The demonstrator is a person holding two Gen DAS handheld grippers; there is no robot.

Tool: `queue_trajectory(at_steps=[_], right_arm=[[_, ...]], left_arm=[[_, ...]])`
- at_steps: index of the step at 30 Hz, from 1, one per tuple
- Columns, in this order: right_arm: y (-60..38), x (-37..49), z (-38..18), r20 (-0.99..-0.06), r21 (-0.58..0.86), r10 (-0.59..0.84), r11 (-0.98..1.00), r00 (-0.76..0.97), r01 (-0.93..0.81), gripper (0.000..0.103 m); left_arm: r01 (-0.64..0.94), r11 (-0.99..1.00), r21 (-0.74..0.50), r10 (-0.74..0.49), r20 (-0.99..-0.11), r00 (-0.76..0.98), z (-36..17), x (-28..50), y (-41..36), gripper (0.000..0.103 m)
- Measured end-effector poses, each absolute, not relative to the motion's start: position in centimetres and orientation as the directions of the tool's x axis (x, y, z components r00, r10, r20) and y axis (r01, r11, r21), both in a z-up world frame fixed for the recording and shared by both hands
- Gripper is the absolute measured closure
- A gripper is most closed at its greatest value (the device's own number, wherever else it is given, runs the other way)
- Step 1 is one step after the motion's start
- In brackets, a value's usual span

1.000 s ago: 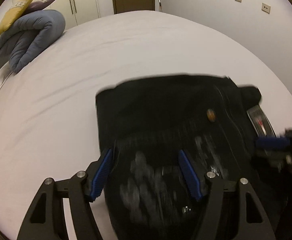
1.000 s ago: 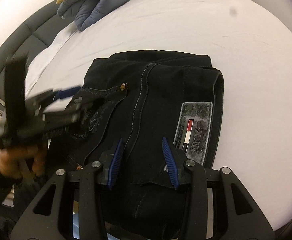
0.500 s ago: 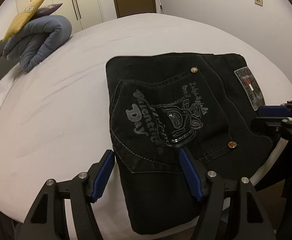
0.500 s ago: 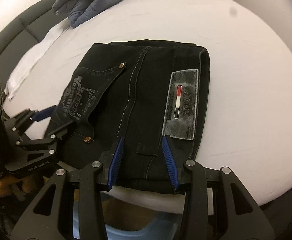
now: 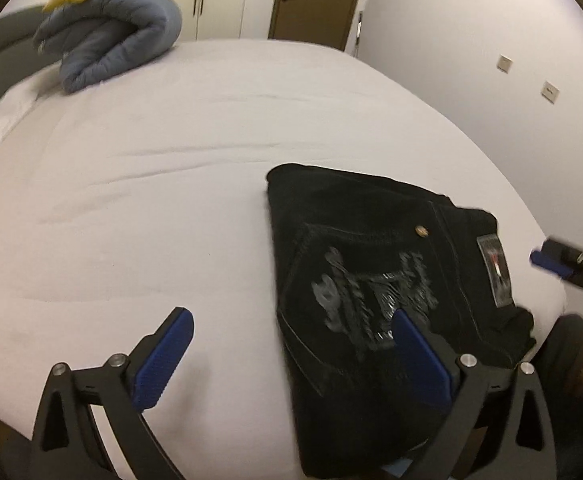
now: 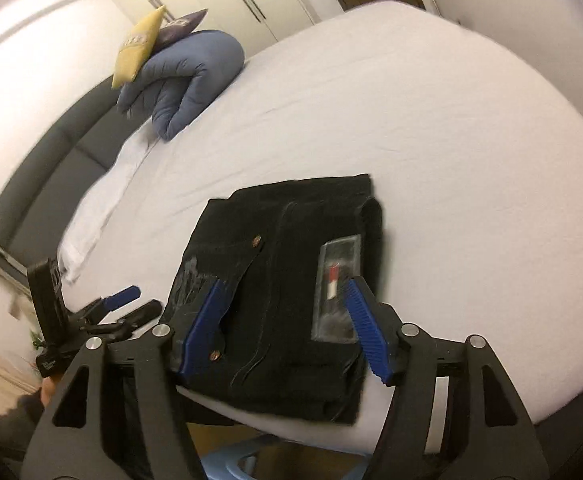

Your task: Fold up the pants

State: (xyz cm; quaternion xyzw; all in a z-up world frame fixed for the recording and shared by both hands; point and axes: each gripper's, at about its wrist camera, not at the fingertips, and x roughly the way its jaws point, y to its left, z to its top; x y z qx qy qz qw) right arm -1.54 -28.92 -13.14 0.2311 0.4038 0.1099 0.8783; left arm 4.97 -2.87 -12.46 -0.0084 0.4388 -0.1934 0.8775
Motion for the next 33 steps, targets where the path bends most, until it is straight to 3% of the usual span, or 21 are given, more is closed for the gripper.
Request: queue_trajectory(at_steps=[4, 8, 15, 18, 20, 21, 24, 26, 29, 33], right_arm=[[-32.6, 1.6, -16.2, -0.686, 0.593, 0.424, 0.797, 0.591, 0.117, 0.041], [-35.0, 4.2, -20.0, -0.657, 0.701, 0.507, 0.682, 0.558, 0.207, 0.041], [-32.4, 8.2, -22.5, -0.637, 0.736, 0.586, 0.657, 0.501, 0.166, 0.050], [-31.8, 9.5, -23.7, -0.633, 0.747, 0.603, 0.641, 0.486, 0.179, 0.069], [-31.7, 9.8, -24.1, -0.625, 0.758, 0.609, 0.623, 0.488, 0.193, 0.071], [-31.5, 10.1, -24.1, -0.631, 0.752, 0.604, 0.631, 0.487, 0.190, 0.073], [-30.7, 10.3, -23.7, -0.662, 0.712, 0.567, 0.681, 0.491, 0.173, 0.077], [-29.8, 10.1, -22.9, -0.684, 0.679, 0.536, 0.715, 0.495, 0.163, 0.079], [-28.9, 9.6, -21.2, -0.721, 0.612, 0.478, 0.778, 0.503, 0.138, 0.083], [-27.5, 9.3, -18.3, -0.730, 0.547, 0.427, 0.833, 0.534, 0.080, 0.088]], left_arm=[[0.302, 0.923, -0.236, -0.356, -0.822, 0.444, -14.3, 8.2, -2.5, 0.002], [0.299, 0.906, -0.300, -0.396, -0.850, 0.347, -16.1, 10.5, -3.0, 0.002], [0.340, 0.891, -0.300, -0.400, -0.875, 0.274, -16.8, 11.9, -4.9, 0.004], [0.368, 0.882, -0.296, -0.400, -0.882, 0.251, -16.6, 12.1, -5.7, 0.023], [0.386, 0.868, -0.314, -0.417, -0.882, 0.221, -16.4, 12.0, -6.4, 0.045], [0.386, 0.861, -0.331, -0.430, -0.878, 0.209, -16.4, 12.0, -6.5, 0.051], [0.371, 0.867, -0.334, -0.427, -0.880, 0.206, -16.2, 11.9, -6.8, 0.056], [0.356, 0.867, -0.349, -0.440, -0.872, 0.215, -15.9, 11.9, -6.6, 0.067], [0.349, 0.862, -0.369, -0.459, -0.859, 0.226, -15.1, 11.6, -6.7, 0.074], [0.359, 0.860, -0.362, -0.462, -0.851, 0.250, -13.8, 11.3, -7.3, 0.080]])
